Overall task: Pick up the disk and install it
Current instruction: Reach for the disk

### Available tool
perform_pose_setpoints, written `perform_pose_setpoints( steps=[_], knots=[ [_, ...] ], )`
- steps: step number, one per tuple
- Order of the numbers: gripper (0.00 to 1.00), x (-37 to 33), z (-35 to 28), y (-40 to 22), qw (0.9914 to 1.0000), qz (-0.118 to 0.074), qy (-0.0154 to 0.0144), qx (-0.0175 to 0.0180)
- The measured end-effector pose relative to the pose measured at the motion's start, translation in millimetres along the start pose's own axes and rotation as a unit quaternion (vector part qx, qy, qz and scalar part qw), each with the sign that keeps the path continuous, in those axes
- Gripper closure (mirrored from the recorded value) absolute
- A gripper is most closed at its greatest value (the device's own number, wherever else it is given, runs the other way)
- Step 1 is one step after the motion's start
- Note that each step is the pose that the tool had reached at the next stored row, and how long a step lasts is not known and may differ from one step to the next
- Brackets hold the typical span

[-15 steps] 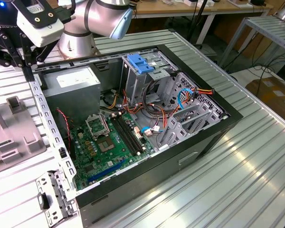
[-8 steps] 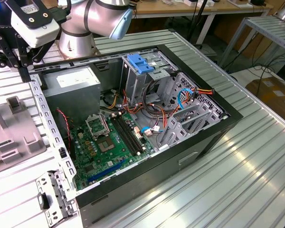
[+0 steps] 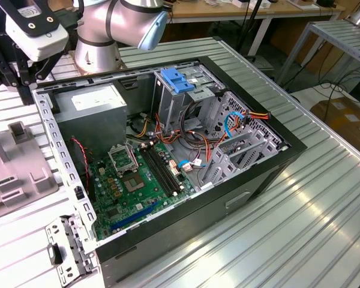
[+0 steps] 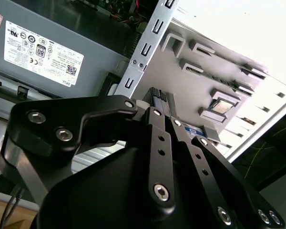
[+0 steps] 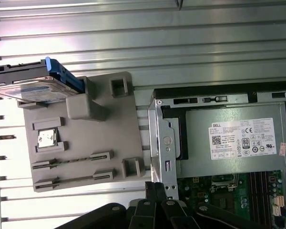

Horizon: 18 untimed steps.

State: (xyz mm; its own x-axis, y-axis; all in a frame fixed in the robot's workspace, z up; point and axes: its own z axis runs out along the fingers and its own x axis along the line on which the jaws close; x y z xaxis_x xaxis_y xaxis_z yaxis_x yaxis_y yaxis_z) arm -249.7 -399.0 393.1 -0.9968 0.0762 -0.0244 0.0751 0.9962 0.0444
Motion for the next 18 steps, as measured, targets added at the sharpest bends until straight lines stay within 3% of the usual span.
perform_pose_setpoints(
  steps=[18],
  knots=[
    [0.89,15.6,-0.4,-1.2,1.00000,0.000,0.0000,0.0000]
  ],
)
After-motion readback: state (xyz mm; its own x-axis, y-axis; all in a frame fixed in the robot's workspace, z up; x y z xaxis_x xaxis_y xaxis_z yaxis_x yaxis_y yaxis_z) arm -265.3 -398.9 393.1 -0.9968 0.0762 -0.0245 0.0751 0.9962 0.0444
